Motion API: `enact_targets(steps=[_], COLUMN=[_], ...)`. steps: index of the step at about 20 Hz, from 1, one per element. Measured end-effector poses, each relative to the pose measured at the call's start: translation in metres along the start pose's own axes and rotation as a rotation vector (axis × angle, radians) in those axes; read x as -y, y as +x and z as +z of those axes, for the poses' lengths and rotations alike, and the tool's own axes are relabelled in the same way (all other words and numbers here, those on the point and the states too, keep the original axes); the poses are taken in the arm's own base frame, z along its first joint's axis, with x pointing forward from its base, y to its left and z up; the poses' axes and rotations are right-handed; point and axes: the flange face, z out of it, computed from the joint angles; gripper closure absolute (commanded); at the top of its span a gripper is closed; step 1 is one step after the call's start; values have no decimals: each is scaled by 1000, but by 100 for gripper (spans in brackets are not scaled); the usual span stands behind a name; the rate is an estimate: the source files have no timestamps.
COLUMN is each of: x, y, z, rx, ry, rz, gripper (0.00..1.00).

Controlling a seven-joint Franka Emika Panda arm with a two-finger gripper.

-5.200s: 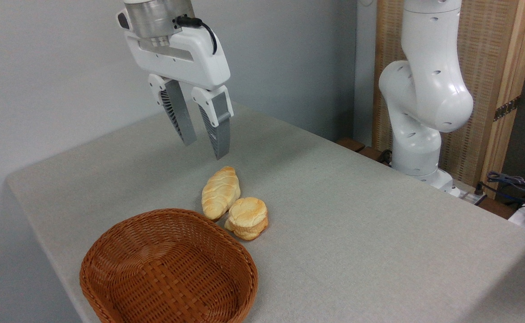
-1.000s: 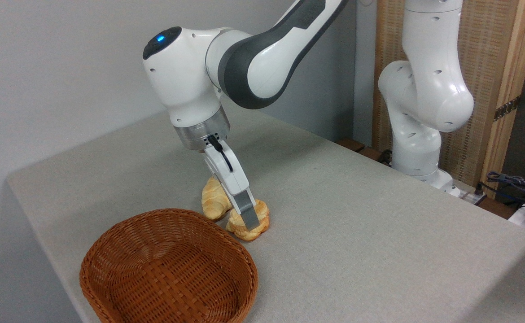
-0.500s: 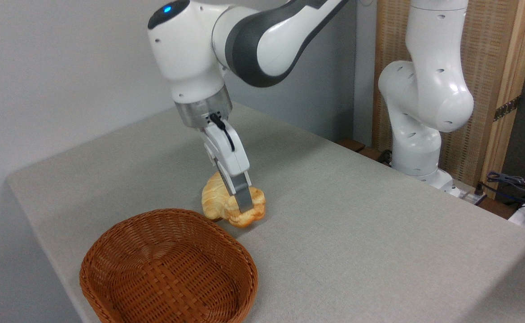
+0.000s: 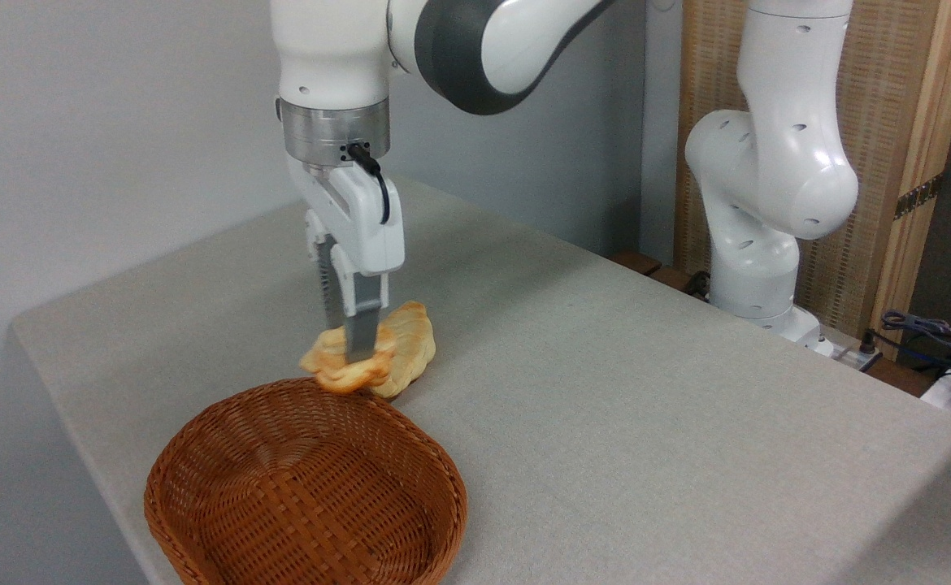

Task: Put bread into the basket
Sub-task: 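Lift the round roll and carry it over the wicker basket, then lower the roll into the basket and open the gripper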

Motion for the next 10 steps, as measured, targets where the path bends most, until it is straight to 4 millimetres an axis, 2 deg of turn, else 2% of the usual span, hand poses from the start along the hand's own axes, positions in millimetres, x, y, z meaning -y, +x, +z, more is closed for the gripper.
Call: enact_targets(steps=[2,5,10], x=[9,20,26], y=[2,8,12], z=[2,16,38], rx=[-32,-58,-53], ry=[37,79,87], rz=[-12,-21,-27], gripper=[0,0,0])
